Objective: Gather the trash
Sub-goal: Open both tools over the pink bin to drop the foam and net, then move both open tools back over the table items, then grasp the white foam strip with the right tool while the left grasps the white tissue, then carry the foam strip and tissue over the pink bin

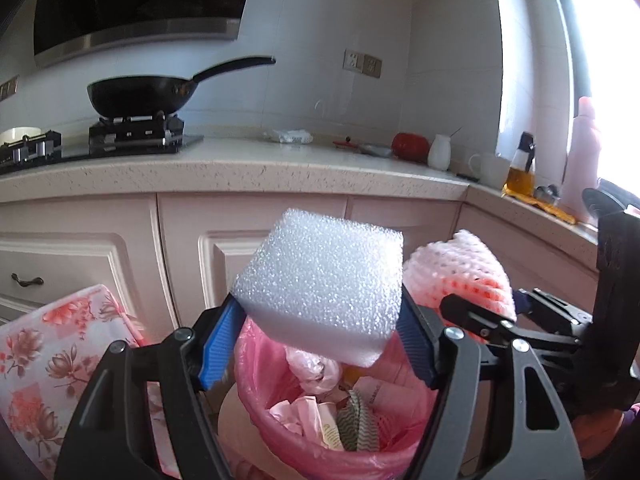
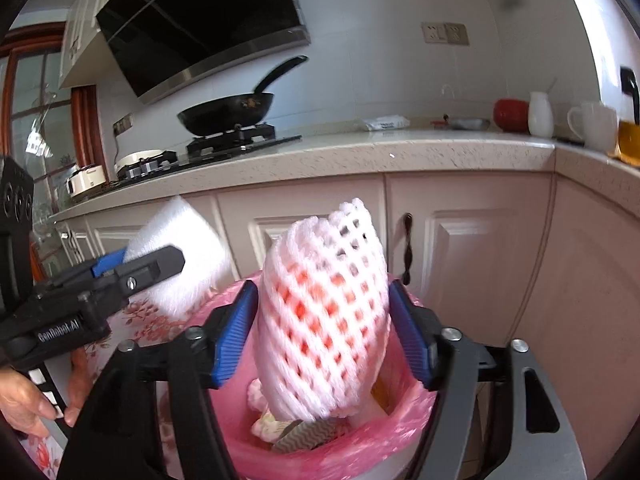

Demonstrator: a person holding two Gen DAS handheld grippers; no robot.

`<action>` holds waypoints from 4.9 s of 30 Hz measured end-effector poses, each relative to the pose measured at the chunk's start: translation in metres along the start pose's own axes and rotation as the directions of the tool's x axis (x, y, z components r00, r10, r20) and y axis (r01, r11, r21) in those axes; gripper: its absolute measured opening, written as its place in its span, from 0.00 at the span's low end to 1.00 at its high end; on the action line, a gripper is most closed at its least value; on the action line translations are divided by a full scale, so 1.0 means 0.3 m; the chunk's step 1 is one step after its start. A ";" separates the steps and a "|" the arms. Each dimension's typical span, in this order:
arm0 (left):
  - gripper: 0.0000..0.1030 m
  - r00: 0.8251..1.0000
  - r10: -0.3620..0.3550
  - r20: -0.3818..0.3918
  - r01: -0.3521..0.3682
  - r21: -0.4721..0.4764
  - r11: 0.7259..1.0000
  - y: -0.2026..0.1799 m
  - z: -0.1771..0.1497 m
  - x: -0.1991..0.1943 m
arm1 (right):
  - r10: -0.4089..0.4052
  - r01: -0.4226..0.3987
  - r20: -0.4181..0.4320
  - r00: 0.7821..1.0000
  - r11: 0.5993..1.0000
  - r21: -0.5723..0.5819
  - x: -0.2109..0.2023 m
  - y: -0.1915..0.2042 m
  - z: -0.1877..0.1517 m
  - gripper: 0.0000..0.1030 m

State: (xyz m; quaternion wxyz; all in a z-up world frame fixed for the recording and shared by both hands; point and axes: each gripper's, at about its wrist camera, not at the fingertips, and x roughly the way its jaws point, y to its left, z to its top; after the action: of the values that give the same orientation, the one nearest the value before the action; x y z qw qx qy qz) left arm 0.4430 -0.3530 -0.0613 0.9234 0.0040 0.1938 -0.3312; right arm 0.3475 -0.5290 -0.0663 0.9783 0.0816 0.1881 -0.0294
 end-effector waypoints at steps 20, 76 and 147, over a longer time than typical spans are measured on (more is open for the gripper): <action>0.95 0.978 0.208 -0.021 -0.209 -0.066 0.976 0.171 -0.120 -0.321 | 0.027 -0.026 0.048 0.998 0.999 -0.035 -0.251 0.179 -0.053 0.70; 0.69 0.723 0.525 -0.450 -0.653 -0.194 0.732 0.951 -0.694 -1.063 | 0.390 -0.470 -0.348 0.853 0.863 -0.185 0.129 1.414 -0.350 0.78; 0.37 0.801 0.594 0.080 -0.580 -0.145 0.802 0.421 -0.432 -1.376 | 0.394 -0.394 -0.047 0.918 0.891 -0.226 -0.481 1.169 -0.267 0.50</action>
State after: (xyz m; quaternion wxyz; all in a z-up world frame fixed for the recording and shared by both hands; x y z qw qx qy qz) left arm 0.1833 0.0150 -0.0475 0.9893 -0.0086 0.1449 -0.0168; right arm 0.2155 -0.1661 -0.0337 0.9667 0.0038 0.1699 0.1913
